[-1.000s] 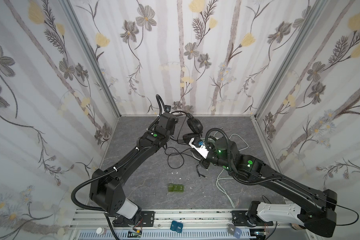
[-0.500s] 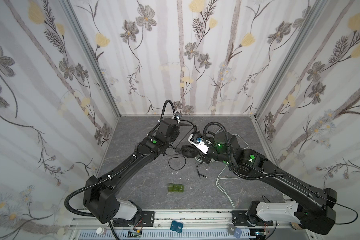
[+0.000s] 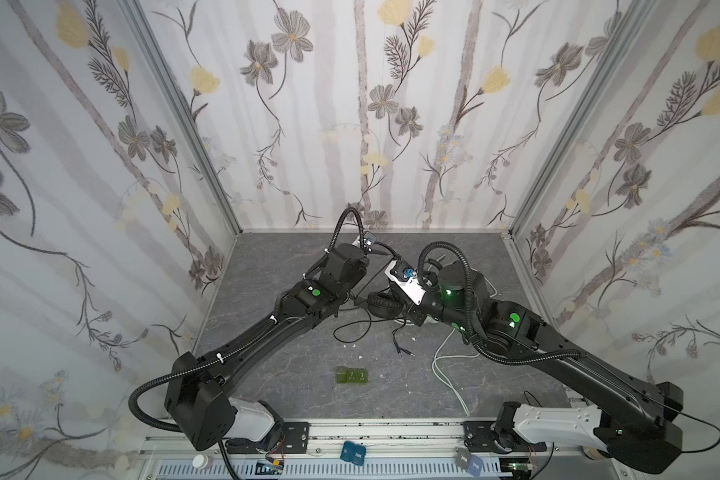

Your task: Wrap the headphones

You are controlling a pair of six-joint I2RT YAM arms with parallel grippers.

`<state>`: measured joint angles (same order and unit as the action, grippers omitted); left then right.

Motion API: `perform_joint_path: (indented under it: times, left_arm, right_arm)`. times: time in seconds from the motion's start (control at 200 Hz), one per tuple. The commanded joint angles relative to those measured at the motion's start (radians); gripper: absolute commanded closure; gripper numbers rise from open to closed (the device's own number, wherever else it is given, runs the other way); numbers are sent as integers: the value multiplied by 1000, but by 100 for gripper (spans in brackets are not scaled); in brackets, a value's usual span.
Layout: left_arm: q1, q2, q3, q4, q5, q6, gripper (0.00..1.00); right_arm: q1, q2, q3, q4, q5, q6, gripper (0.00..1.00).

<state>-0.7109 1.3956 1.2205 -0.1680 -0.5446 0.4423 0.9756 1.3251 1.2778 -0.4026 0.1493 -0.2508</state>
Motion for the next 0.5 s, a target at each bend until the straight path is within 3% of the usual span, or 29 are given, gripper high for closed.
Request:
perform_joint_path:
  times: [0.0, 0.3, 0.495]
  left_arm:
    - [-2, -11, -8, 71, -77, 59, 100]
    - [-36, -15, -30, 197, -214, 222, 100]
    - [-54, -14, -30, 248, -242, 291, 100]
  right_arm:
    - [1, -10, -1, 39, 19, 28, 100]
    - [2, -48, 18, -52, 77, -15, 100]
    - [4, -50, 31, -90, 85, -27, 100]
